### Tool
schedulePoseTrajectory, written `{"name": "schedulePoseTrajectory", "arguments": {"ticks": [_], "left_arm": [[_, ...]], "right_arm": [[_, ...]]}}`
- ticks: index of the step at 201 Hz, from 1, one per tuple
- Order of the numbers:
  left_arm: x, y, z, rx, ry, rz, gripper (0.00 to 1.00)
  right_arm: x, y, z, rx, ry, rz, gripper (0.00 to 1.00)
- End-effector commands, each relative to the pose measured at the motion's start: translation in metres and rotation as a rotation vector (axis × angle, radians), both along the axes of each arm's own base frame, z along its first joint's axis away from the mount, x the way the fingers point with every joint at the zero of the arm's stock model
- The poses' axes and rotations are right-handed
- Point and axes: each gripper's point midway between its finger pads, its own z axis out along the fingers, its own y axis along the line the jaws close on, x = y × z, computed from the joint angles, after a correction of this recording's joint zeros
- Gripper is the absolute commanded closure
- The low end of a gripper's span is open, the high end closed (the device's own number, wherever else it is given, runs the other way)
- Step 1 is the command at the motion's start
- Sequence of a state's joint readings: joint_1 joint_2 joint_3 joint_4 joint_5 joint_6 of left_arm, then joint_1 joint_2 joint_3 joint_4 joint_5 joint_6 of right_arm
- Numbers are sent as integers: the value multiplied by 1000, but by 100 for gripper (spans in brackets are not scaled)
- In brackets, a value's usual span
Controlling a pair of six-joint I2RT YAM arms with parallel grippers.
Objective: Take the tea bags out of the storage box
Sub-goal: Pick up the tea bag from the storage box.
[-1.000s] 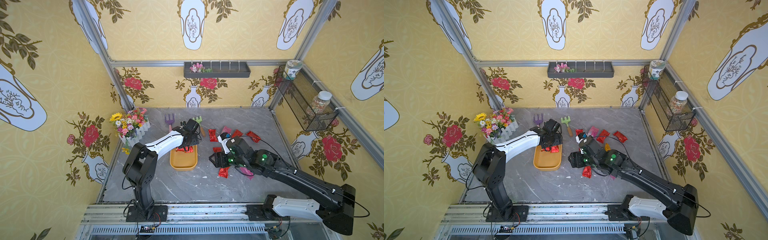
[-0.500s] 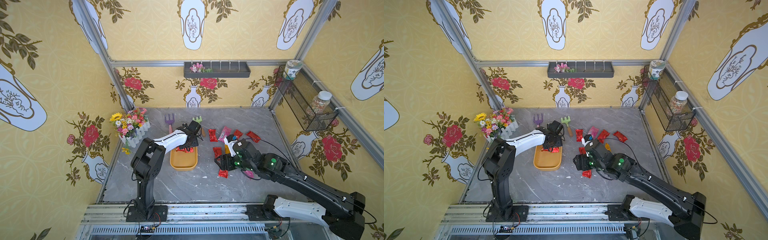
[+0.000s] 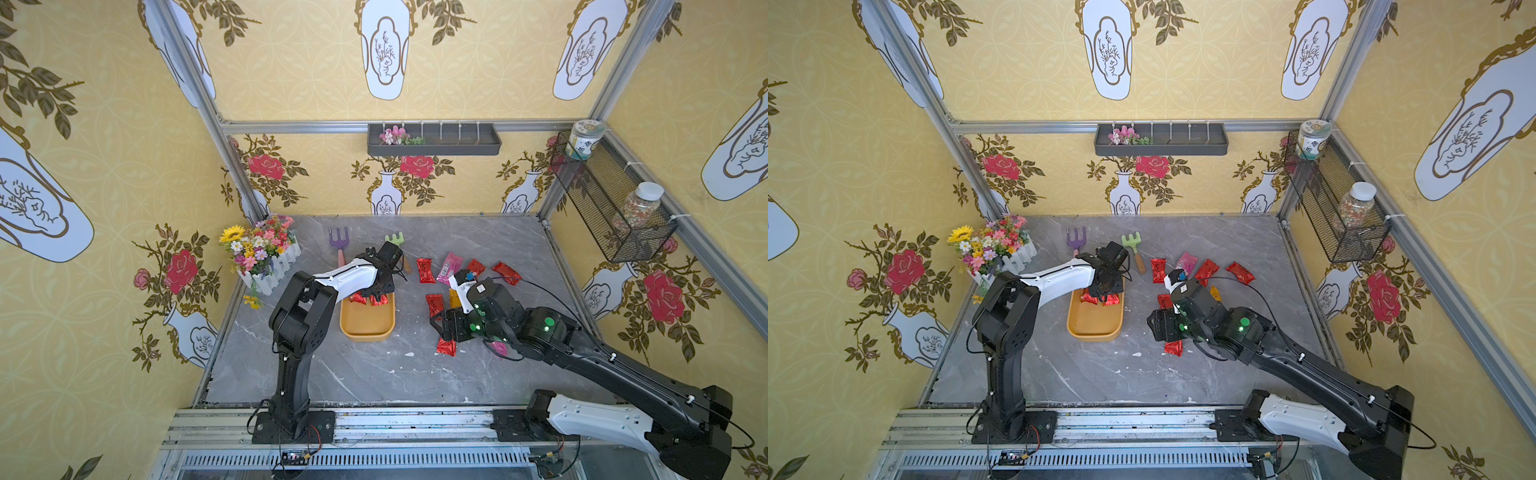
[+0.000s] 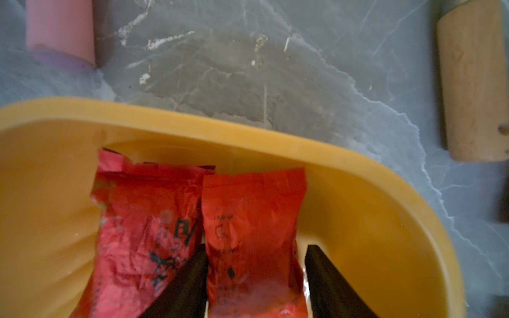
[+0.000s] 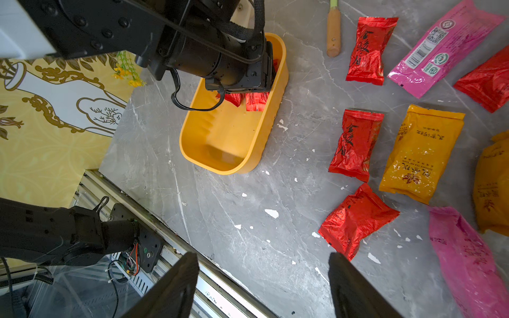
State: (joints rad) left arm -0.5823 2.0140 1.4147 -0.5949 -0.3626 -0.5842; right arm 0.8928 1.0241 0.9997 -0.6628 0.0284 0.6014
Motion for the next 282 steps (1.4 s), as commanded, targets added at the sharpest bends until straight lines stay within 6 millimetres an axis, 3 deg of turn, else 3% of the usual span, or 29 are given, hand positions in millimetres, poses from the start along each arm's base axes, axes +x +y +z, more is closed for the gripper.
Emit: {"name": "schedulePoseTrajectory", "arguments": {"ticks": [1,42,71,140,164,220,252,282], "left_arm": [[1,-1,-4,-1,5,-7,41],[-1,0,-8,4,16,-7,41],[-3,1,-12,8,27,-9,47],[-7,4,4,-3,8,-12,51],[-9,5,24,-18,-19,-9,52],[-20,6,94,-83,-121,-19,52],[-39,-24,129,-132,-160,-76,51],[-72,-67,136,-185,-153,-135,51]], "right_arm": [[1,-1,-1,-3,-1,-11,22],[3,3,-6,-6,7,-7,21],[5,8,-13,-11,19,-3,22],[4,2,-11,-14,7,-16,22],[3,-2,-8,-15,-3,-21,22],[3,-14,3,-20,-44,-44,22],[2,-27,11,-26,-68,-70,21],[-3,-39,17,-23,-80,-91,21]]}}
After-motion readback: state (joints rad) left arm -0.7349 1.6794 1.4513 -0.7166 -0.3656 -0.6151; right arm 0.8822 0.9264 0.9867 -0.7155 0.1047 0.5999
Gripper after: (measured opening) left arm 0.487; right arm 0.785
